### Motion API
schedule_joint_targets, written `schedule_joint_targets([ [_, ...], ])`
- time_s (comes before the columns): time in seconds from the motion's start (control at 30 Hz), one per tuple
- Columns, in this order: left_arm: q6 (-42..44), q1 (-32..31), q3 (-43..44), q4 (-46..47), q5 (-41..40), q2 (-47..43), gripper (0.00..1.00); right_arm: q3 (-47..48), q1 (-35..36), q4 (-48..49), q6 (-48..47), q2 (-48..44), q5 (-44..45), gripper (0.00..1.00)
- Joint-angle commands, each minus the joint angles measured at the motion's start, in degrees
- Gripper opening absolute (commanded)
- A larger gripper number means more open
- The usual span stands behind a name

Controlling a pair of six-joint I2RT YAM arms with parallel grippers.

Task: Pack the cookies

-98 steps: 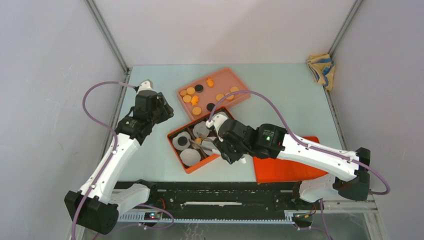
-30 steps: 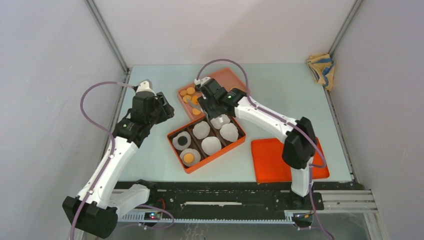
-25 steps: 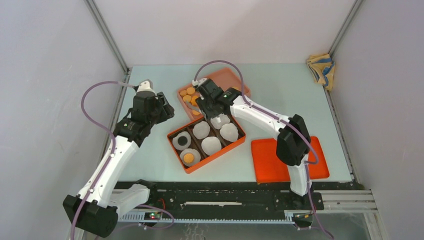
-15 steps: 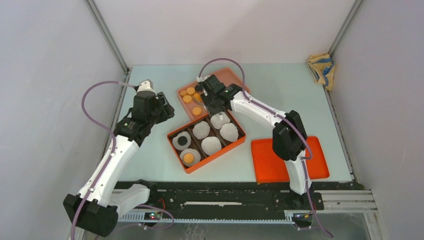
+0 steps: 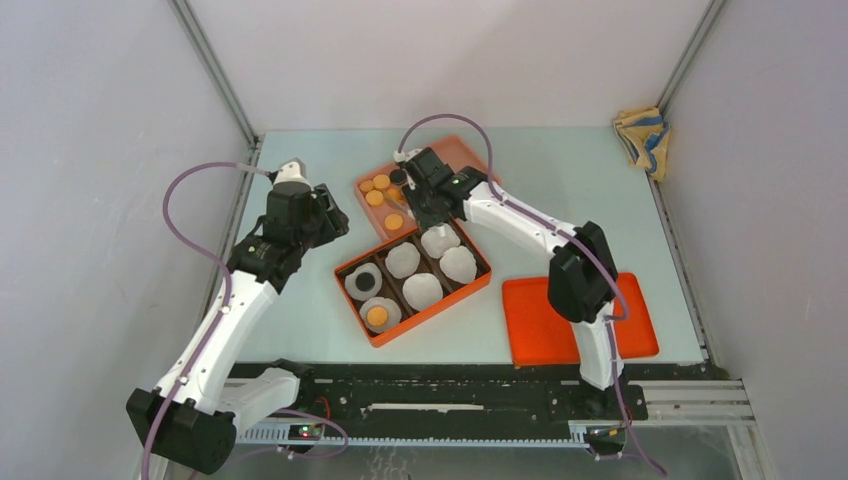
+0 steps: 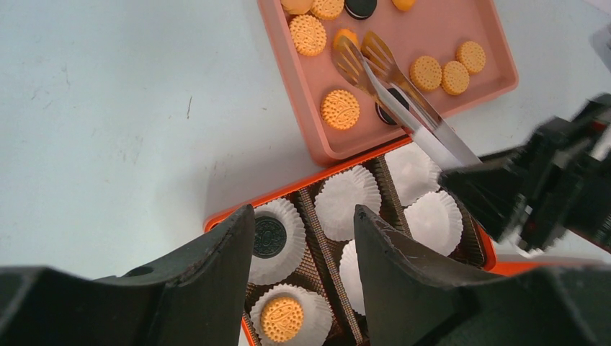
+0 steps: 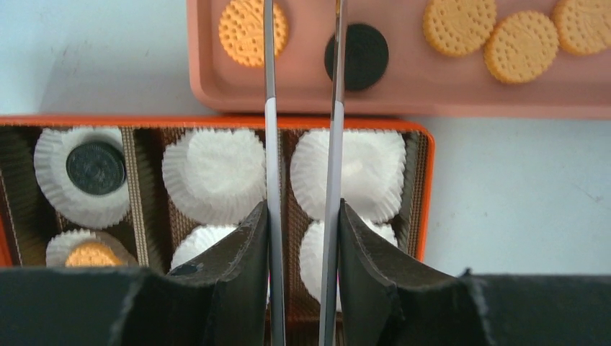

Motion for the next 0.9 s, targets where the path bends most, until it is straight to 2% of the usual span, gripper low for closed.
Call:
schedule_joint_targets([
  [0.0,0.15,0.38,0.35,1.84,-0.28,-1.27,0.58,-5.29,0.65,2.15,-0.11,-14.15,2.19,0.03],
  [0.2,-1.0,0.38,-0.17,2.56,1.09,-0.76,0.58,-15.38,3.54,1.92,1.19,-27.65,1.3,0.01],
  [0.43,-1.39,0.38,-0.36,2.56,1.76,-1.49,0.58,-23.7,11.51,-2.24,2.78,-35.54,4.22,0.01],
  [0.53,-1.57,0.38,-0.41,2.6,2.11,-1.7,0.58,-26.16,13.65,-2.66,3.49,-36.59,6.07,0.02],
  [0.63,-1.74,0.38,-0.45,2.73,2.34,-1.62,0.58,-27.03,12.86,-1.42,3.31,-35.79,6.03,0.03],
  [0.87,-1.46,0.38,-0.11,2.69,1.83,-1.7,0.58,-20.62,8.35,3.07,0.52,-27.22,5.87,0.03],
])
